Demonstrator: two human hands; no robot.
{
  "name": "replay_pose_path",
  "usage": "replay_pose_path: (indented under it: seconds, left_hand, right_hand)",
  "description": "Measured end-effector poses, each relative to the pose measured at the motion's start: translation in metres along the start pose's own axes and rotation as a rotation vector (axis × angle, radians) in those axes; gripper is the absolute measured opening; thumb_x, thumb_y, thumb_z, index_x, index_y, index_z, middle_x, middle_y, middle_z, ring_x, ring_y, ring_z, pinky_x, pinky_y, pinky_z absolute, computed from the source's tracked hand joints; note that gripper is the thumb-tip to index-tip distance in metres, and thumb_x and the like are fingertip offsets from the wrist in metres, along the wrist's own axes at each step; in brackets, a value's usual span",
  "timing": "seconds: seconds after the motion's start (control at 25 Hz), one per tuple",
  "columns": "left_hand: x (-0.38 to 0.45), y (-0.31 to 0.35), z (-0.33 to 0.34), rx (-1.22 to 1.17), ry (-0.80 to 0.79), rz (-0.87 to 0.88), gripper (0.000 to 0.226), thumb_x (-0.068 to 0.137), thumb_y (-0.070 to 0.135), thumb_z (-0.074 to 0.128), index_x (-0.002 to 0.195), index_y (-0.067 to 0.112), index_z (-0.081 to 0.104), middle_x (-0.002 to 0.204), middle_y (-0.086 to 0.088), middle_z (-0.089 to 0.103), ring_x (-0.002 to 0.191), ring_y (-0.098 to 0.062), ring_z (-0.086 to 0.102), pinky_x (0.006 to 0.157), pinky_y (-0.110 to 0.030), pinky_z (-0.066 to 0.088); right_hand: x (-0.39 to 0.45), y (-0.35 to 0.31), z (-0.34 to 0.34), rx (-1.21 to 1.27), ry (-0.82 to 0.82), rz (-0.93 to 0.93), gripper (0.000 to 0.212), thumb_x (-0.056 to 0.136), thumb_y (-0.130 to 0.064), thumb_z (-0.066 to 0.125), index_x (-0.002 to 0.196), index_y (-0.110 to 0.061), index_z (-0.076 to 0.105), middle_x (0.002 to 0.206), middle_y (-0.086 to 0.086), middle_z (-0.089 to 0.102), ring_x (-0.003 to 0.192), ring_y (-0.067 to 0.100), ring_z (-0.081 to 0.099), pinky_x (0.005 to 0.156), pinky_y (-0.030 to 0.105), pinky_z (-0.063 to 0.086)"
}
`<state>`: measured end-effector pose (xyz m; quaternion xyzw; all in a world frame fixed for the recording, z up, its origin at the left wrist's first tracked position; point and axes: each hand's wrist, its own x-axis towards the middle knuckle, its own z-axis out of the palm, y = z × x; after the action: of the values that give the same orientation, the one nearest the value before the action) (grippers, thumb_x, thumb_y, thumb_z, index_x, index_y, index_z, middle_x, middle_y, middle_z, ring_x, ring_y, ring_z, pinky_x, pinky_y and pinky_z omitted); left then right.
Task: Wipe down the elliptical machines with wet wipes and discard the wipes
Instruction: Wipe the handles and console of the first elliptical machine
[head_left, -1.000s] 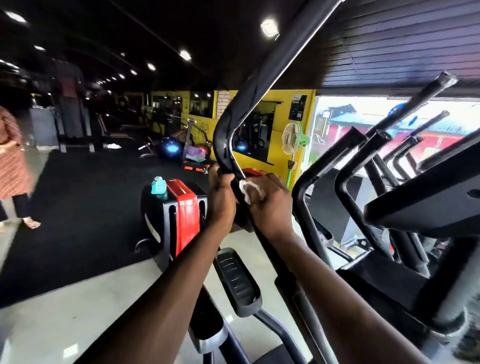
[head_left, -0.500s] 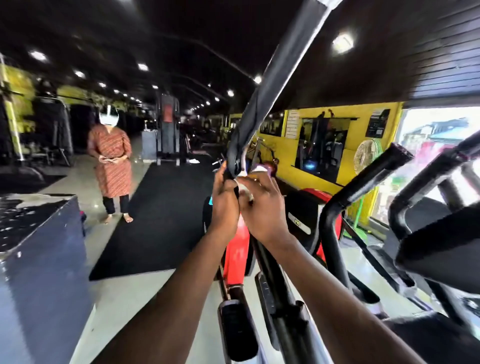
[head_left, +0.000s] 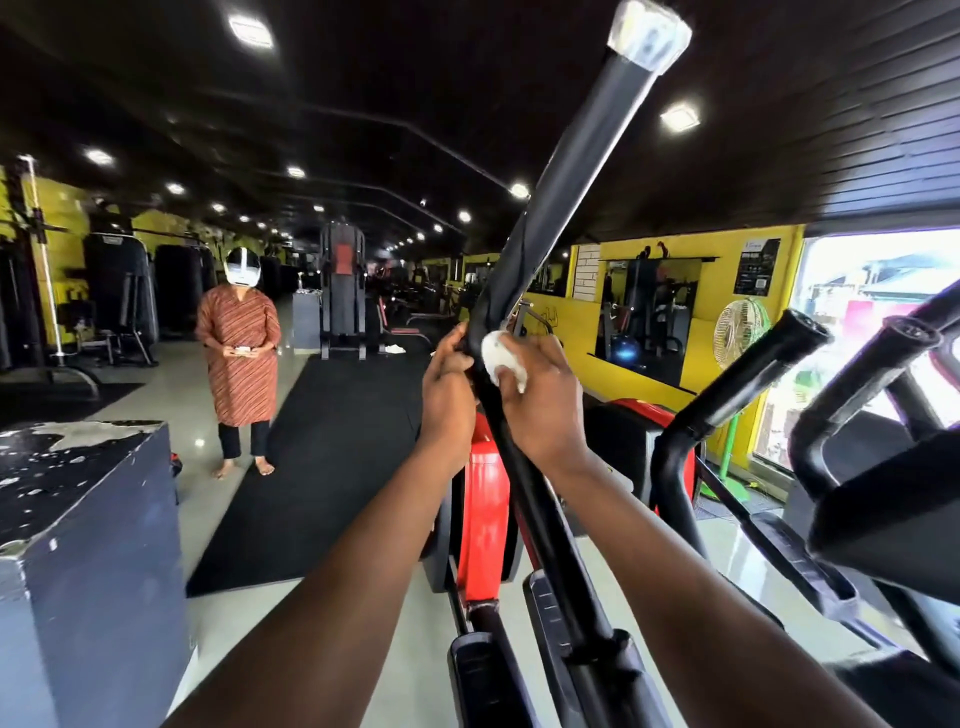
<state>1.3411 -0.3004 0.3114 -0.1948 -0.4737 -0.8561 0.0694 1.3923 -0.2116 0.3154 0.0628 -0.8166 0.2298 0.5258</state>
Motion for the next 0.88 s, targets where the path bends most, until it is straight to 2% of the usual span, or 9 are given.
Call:
replay_pose_path:
  seconds: [0.12, 0.2, 0.32, 0.44, 0.52, 0.64, 0.72, 0.8, 0.88]
  left_hand:
    - [-0.002, 0.004, -0.002, 0.026, -0.008, -0.013, 0.046, 0.09, 0.004, 0.037, 0.122, 0.027, 0.06, 0.114, -0.009, 0.067, 0.09, -0.014, 0.066, 0.07, -0.02, 0.051]
    - [0.002, 0.005, -0.005, 0.013, -0.023, -0.025, 0.045, 0.093, 0.003, 0.034, 0.128, 0.02, 0.058, 0.103, -0.006, 0.068, 0.078, -0.009, 0.064, 0.059, -0.017, 0.05]
    - [0.003, 0.006, -0.002, -0.001, -0.02, -0.003, 0.039, 0.091, 0.002, 0.035, 0.115, 0.015, 0.063, 0.087, 0.001, 0.067, 0.076, -0.011, 0.061, 0.061, -0.021, 0.048]
    - [0.006, 0.005, -0.002, -0.029, -0.022, 0.004, 0.037, 0.092, 0.004, 0.035, 0.117, 0.004, 0.062, 0.094, -0.007, 0.069, 0.088, -0.018, 0.064, 0.073, -0.024, 0.051]
    - [0.008, 0.006, -0.003, 0.015, -0.032, 0.013, 0.037, 0.094, 0.014, 0.038, 0.121, 0.01, 0.063, 0.108, -0.012, 0.069, 0.097, -0.022, 0.065, 0.08, -0.031, 0.051]
    - [0.008, 0.007, -0.004, 0.098, -0.022, 0.034, 0.035, 0.086, 0.029, 0.043, 0.111, 0.03, 0.068, 0.119, -0.008, 0.068, 0.112, -0.028, 0.062, 0.097, -0.045, 0.048]
    - [0.008, 0.009, -0.003, 0.129, -0.022, 0.052, 0.032, 0.083, 0.03, 0.046, 0.105, 0.036, 0.068, 0.118, -0.004, 0.069, 0.115, -0.027, 0.061, 0.105, -0.049, 0.044]
    - [0.007, 0.011, 0.0, 0.168, -0.02, 0.055, 0.03, 0.081, 0.029, 0.048, 0.099, 0.041, 0.069, 0.117, -0.002, 0.068, 0.114, -0.024, 0.061, 0.106, -0.05, 0.043]
    - [0.006, 0.01, 0.003, 0.192, -0.014, 0.073, 0.03, 0.086, 0.02, 0.05, 0.106, 0.035, 0.067, 0.117, -0.002, 0.067, 0.11, -0.02, 0.062, 0.104, -0.05, 0.045]
  right_hand:
    - [-0.012, -0.005, 0.012, -0.101, -0.035, -0.171, 0.03, 0.084, -0.006, 0.063, 0.114, -0.008, 0.068, 0.113, 0.007, 0.059, 0.099, 0.027, 0.061, 0.08, 0.037, 0.056]
    - [-0.01, 0.005, 0.01, -0.096, -0.052, -0.209, 0.025, 0.08, -0.008, 0.063, 0.103, -0.012, 0.073, 0.103, 0.007, 0.061, 0.092, 0.028, 0.062, 0.074, 0.037, 0.057]
    - [0.001, -0.006, 0.01, -0.098, 0.026, -0.187, 0.034, 0.079, 0.001, 0.066, 0.112, -0.007, 0.07, 0.109, 0.011, 0.059, 0.093, 0.027, 0.061, 0.074, 0.033, 0.057]
    - [-0.002, -0.013, 0.017, -0.312, -0.127, -0.301, 0.039, 0.076, -0.003, 0.069, 0.114, -0.012, 0.067, 0.117, 0.008, 0.055, 0.102, 0.026, 0.049, 0.08, 0.037, 0.054]
    - [0.002, -0.008, 0.012, -0.219, -0.151, -0.201, 0.025, 0.08, -0.006, 0.066, 0.102, -0.013, 0.072, 0.106, 0.007, 0.057, 0.095, 0.026, 0.055, 0.075, 0.031, 0.051]
    - [0.01, -0.008, 0.009, 0.022, 0.023, 0.077, 0.019, 0.083, -0.002, 0.062, 0.095, -0.012, 0.072, 0.102, 0.005, 0.059, 0.084, 0.019, 0.063, 0.069, 0.019, 0.042]
    - [0.007, -0.002, 0.013, 0.09, 0.021, 0.159, 0.018, 0.083, -0.001, 0.063, 0.093, -0.015, 0.071, 0.102, 0.002, 0.062, 0.085, 0.015, 0.062, 0.072, 0.021, 0.043]
    - [0.007, 0.008, 0.013, 0.16, -0.017, 0.3, 0.015, 0.086, -0.006, 0.062, 0.093, -0.017, 0.07, 0.098, 0.001, 0.069, 0.085, 0.016, 0.064, 0.078, 0.029, 0.05]
    - [0.015, 0.011, 0.01, 0.303, 0.011, 0.478, 0.013, 0.091, -0.012, 0.061, 0.1, -0.018, 0.068, 0.096, 0.001, 0.071, 0.08, 0.012, 0.063, 0.077, 0.024, 0.051]
